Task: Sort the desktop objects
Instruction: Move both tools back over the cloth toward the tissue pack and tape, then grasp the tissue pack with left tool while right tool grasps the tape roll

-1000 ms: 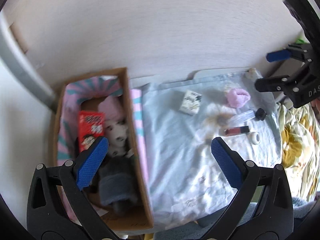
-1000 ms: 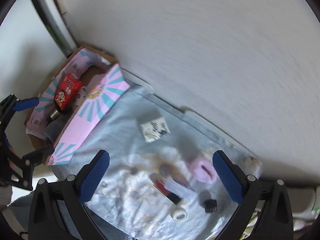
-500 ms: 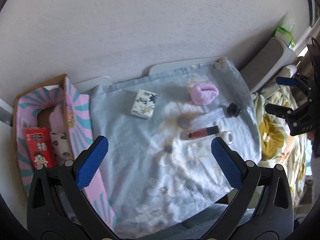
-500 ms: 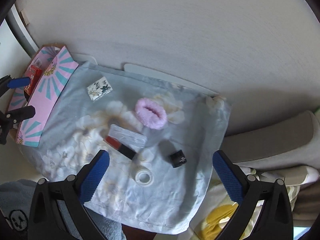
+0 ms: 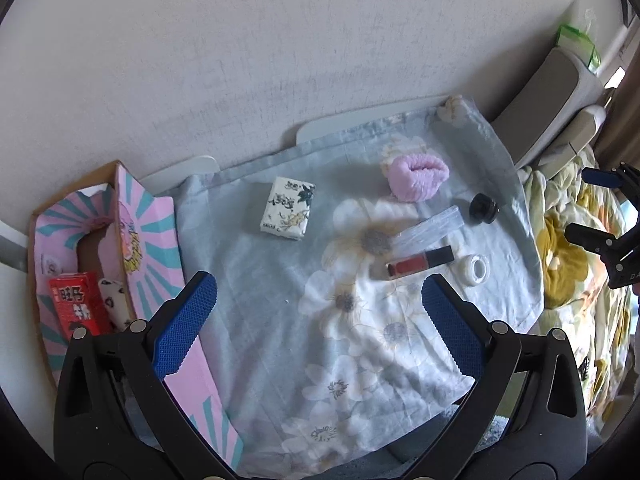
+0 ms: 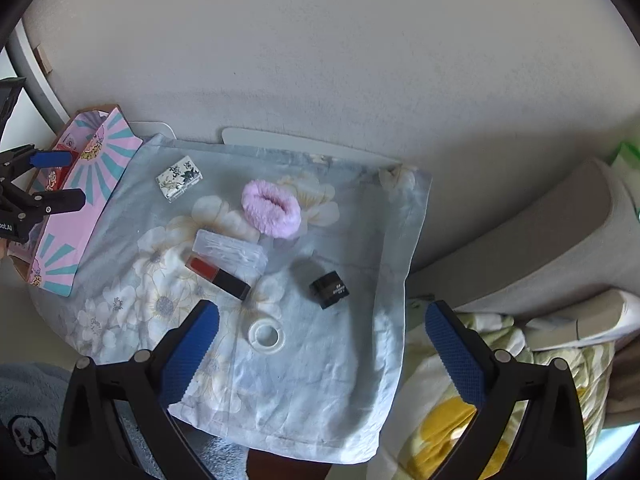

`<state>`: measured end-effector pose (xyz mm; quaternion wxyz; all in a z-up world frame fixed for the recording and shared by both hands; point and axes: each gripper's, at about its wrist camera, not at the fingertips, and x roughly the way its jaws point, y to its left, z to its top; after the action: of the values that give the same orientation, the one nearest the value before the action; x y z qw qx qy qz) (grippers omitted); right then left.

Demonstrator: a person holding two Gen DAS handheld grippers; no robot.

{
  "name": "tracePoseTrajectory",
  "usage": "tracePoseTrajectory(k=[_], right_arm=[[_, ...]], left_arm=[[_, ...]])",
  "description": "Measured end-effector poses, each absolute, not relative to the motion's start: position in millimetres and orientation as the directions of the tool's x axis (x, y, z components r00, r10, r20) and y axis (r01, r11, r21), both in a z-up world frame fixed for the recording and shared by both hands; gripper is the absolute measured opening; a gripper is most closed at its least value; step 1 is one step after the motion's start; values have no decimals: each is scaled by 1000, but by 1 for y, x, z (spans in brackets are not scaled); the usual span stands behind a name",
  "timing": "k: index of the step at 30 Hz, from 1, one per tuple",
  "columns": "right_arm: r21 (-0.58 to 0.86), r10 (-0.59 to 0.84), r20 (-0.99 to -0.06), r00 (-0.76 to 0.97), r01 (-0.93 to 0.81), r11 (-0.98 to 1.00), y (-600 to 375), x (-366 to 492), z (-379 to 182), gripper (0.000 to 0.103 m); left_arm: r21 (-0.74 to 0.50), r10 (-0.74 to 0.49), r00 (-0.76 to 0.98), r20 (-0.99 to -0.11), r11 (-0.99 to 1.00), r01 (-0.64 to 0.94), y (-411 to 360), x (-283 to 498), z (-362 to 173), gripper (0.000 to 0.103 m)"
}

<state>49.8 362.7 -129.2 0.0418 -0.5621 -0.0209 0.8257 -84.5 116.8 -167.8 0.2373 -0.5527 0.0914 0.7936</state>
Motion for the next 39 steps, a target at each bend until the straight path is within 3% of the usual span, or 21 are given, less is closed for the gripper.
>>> tracePoseTrajectory(k=[10,17,27,29,31,36,39], right_arm=[[-13,27,-958,-287,-50,-999,362,64,-191,103],[10,-7,-976,-217,-13,-1000,348,59,-241,98],[18,-19,-983,-182,7,-1000,340,51,-271,96],[17,-20,-985,-171,15,-1000,340,49,-275,83],[21,-24,-986,-163,18,-1000,341,48,-279,72],[-5,-2,-982,-191,36,-999,341,51,-275,56],[-3,-3,-980,-197,26,-1000,342,54,-272,49]], left_arm=[[-28,182,-298,-937,-889,-456,133,-116,-222,100],[-2,136,-277,-951,-901,-434,142,-149,-265,91],[32,106,-261,-960,-879,-475,155,-160,-299,91],[28,108,-254,-961,-877,-480,156,-161,-301,86],[9,134,-254,-958,-869,-495,157,-161,-301,74],[1,158,-258,-953,-851,-526,160,-163,-297,47],[5,152,-257,-954,-853,-522,160,-166,-296,43]])
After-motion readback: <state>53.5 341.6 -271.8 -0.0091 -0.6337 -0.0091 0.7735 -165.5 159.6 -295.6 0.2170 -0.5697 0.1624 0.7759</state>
